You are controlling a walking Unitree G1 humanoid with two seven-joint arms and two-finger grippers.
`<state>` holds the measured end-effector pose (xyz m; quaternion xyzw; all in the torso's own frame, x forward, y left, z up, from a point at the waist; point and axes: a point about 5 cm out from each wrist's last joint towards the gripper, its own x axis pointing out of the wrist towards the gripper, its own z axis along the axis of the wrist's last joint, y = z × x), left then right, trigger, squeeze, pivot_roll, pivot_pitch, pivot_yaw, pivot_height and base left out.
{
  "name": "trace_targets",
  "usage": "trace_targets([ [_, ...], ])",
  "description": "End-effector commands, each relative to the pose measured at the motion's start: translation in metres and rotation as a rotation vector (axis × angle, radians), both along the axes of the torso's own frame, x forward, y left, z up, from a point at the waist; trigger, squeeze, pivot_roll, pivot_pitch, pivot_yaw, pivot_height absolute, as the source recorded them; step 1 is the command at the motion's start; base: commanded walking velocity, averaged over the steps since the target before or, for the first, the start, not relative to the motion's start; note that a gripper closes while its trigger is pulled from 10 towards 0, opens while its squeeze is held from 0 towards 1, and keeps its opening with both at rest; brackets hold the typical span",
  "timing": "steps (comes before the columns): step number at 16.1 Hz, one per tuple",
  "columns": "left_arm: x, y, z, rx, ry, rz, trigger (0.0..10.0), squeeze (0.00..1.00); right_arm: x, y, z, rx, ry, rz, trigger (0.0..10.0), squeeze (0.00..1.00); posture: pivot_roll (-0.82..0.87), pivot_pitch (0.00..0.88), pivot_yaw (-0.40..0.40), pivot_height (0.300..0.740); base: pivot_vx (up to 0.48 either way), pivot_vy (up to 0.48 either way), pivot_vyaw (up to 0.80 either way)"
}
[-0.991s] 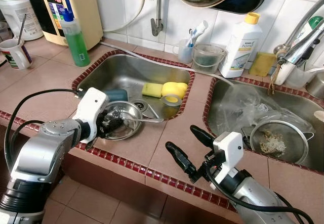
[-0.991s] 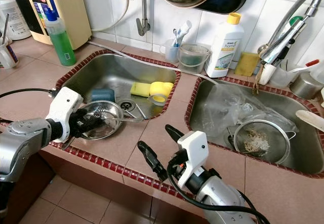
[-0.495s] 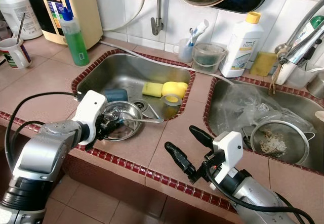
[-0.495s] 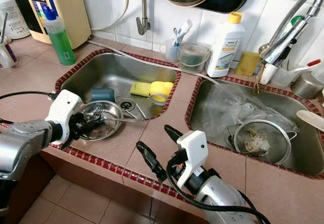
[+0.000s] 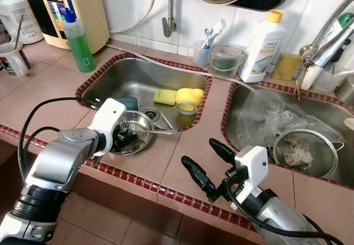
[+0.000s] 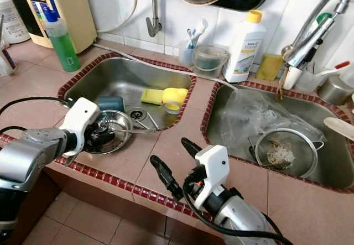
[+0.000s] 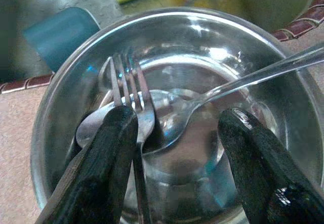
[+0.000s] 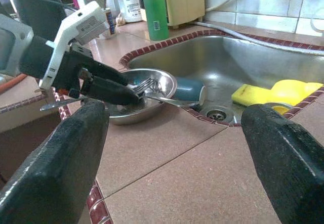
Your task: Kitchen organization
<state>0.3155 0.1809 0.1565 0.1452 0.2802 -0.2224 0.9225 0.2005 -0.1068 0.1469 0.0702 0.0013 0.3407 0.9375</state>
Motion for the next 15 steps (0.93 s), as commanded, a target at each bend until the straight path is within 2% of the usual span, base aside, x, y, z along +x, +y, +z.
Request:
trace_targets([
  [1, 0.002, 0.001, 0.005, 0.015, -0.008, -0.006, 10.0, 0.0, -0.001, -0.002, 0.004, 0.001, -0.01, -0.013, 10.0, 0.0, -0.16, 0.061, 0.016, 0.74, 0.0, 0.0, 0.0],
  [10, -0.003, 0.02, 0.017, 0.029, -0.01, 0.065, 10.0, 0.0, 0.0, -0.001, 0.003, 0.005, -0.002, -0.007, 10.0, 0.0, -0.13, 0.066, -0.001, 0.74, 0.0, 0.0, 0.0],
  [15, -0.01, 0.017, 0.012, 0.03, 0.037, 0.046, 10.0, 0.0, 0.001, 0.0, 0.004, 0.003, -0.002, -0.001, 10.0, 0.0, -0.13, 0.072, -0.009, 0.74, 0.0, 0.0, 0.0],
])
